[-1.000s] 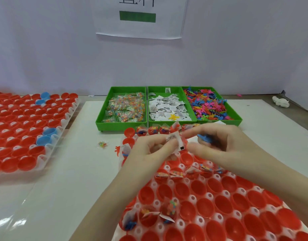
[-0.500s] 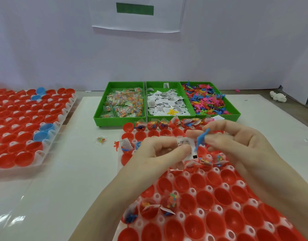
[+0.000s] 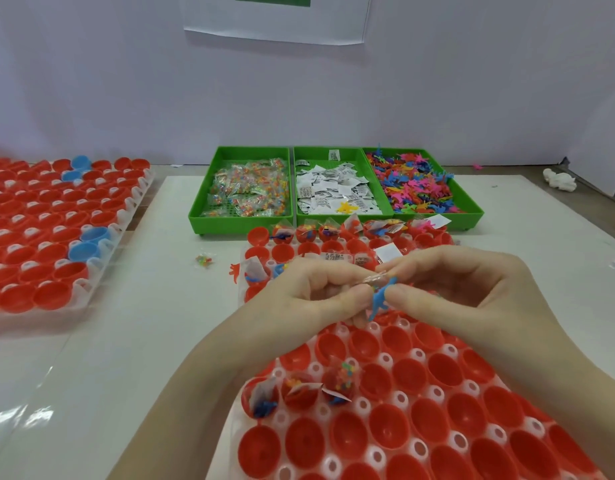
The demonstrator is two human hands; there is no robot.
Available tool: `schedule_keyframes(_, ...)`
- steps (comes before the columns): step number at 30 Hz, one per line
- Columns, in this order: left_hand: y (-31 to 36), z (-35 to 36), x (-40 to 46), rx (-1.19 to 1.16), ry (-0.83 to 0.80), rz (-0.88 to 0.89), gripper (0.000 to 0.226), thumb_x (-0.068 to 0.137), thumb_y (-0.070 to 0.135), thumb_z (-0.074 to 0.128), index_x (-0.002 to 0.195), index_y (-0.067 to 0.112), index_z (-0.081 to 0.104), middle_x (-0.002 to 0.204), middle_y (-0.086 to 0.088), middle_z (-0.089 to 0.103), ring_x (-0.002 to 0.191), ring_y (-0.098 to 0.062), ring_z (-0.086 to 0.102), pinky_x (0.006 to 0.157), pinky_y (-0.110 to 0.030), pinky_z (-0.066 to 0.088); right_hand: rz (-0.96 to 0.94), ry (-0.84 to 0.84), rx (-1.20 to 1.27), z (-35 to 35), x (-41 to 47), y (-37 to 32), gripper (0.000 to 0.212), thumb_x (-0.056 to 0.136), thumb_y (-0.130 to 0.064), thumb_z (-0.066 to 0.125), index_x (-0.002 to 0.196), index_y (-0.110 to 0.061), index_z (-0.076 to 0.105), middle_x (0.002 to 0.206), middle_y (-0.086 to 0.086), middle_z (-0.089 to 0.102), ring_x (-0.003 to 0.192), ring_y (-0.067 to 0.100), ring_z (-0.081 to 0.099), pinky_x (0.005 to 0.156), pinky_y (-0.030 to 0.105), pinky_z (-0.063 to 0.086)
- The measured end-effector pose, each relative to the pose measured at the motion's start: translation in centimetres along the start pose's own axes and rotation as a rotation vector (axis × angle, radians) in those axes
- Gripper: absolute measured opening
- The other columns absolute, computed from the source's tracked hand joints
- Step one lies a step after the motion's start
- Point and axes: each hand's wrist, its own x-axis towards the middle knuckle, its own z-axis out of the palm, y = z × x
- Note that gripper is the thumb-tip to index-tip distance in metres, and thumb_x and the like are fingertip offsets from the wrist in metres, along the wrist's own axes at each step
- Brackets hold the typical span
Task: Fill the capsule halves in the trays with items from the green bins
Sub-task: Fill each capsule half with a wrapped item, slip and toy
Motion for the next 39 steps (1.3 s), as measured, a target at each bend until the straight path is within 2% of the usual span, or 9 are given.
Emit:
schedule_keyframes(5,-0.3,-0.2,0.0,0.027,-0.03,-0.093,0.018,0.085,0.025,0.05,0.088,0.024,0.068,0.065,0.01,0.06,0.067,0.003,0.055,0.069,-0.008,0.043,0.006,0.06,-0.006,0.2,-0.5,0.7,0.014,0.056,-0.022,0.071,0.069,-0.019,0.075,0.072,-0.002,0.073,0.067,0.011,0.07,0.064,0.018,0.054)
schedule_keyframes(8,-0.3,-0.2,0.0,0.011,-0.03,-0.074,0.019,0.077,0.034,0.055,0.087,0.029,0.07,0.069,0.011,0.062,0.069,0.002,0.055,0.069,-0.008,0.044,0.052,0.064,0.029,0.4,0.0,0.9,0.016,0.056,-0.022,0.071,0.07,-0.016,0.075,0.074,0.003,0.074,0.069,0.017,0.07,0.068,0.024,0.057)
schedule_keyframes(14,-0.8,0.2,0.8,0.106,0.291,0.094,0.015,0.087,0.011,0.056,0.091,0.022,0.064,0.065,0.012,0.058,0.062,0.005,0.054,0.061,-0.009,0.042,0.056,0.084,0.039,0.8,3.1,0.5,0.014,0.059,-0.009,0.078,0.07,-0.015,0.072,0.071,0.004,0.072,0.063,0.012,0.065,0.061,0.018,0.053)
schedule_keyframes(19,-0.9,-0.8,0.9,0.073,0.454,0.169,0.02,0.094,0.004,0.044,0.091,0.014,0.061,0.071,0.006,0.067,0.06,0.001,0.06,0.056,-0.011,0.045,0.076,0.028,0.031,0.4,5.0,0.2,0.021,0.062,-0.027,0.073,0.078,-0.013,0.072,0.068,-0.002,0.07,0.058,0.004,0.06,0.056,0.014,0.048)
schedule_keyframes(23,-1.4,-2.0,1.0,-0.04,0.62,0.16,0.023,0.096,0.006,0.04,0.091,0.019,0.059,0.063,0.013,0.065,0.053,0.001,0.056,0.051,-0.011,0.044,-0.008,-0.106,-0.444,0.1,4.8,1.7,0.003,0.076,-0.025,0.072,0.076,-0.025,0.074,0.066,-0.014,0.066,0.059,-0.005,0.053,0.056,0.008,0.04)
schedule_keyframes(27,-1.6,-2.3,1.0,-0.075,0.652,0.154,0.024,0.097,0.007,0.04,0.09,0.02,0.058,0.061,0.011,0.064,0.052,-0.001,0.053,0.053,-0.012,0.045,-0.084,-0.279,-0.935,1.3,3.8,3.4,0.021,0.077,-0.046,0.065,0.088,-0.031,0.075,0.071,-0.013,0.055,0.072,0.005,0.041,0.068,0.021,0.035)
schedule_keyframes(30,-1.7,-2.1,1.1,-0.061,0.646,0.15,0.024,0.097,0.007,0.04,0.09,0.021,0.057,0.06,0.012,0.064,0.05,0.0,0.053,0.052,-0.012,0.044,-0.152,-0.299,-0.972,2.0,3.6,3.6,0.026,0.08,-0.05,0.061,0.088,-0.03,0.076,0.064,-0.009,0.05,0.068,0.008,0.036,0.064,0.019,0.025)
schedule_keyframes(33,-1.8,-1.8,1.2,-0.052,0.622,0.136,0.023,0.097,0.006,0.039,0.093,0.02,0.057,0.059,0.013,0.063,0.048,0.001,0.053,0.051,-0.012,0.043,-0.163,-0.314,-0.966,2.2,3.5,3.7,0.023,0.083,-0.045,0.061,0.086,-0.03,0.077,0.063,-0.007,0.053,0.068,0.008,0.04,0.065,0.025,0.029)
schedule_keyframes(39,-1.7,-1.8,1.1,-0.041,0.606,0.133,0.021,0.097,0.007,0.039,0.094,0.018,0.057,0.059,0.013,0.062,0.048,0.001,0.052,0.052,-0.014,0.043,-0.152,-0.367,-0.955,2.0,3.2,3.7,0.02,0.084,-0.04,0.06,0.088,-0.028,0.076,0.057,-0.015,0.038,0.063,-0.002,0.035,0.064,0.024,0.023)
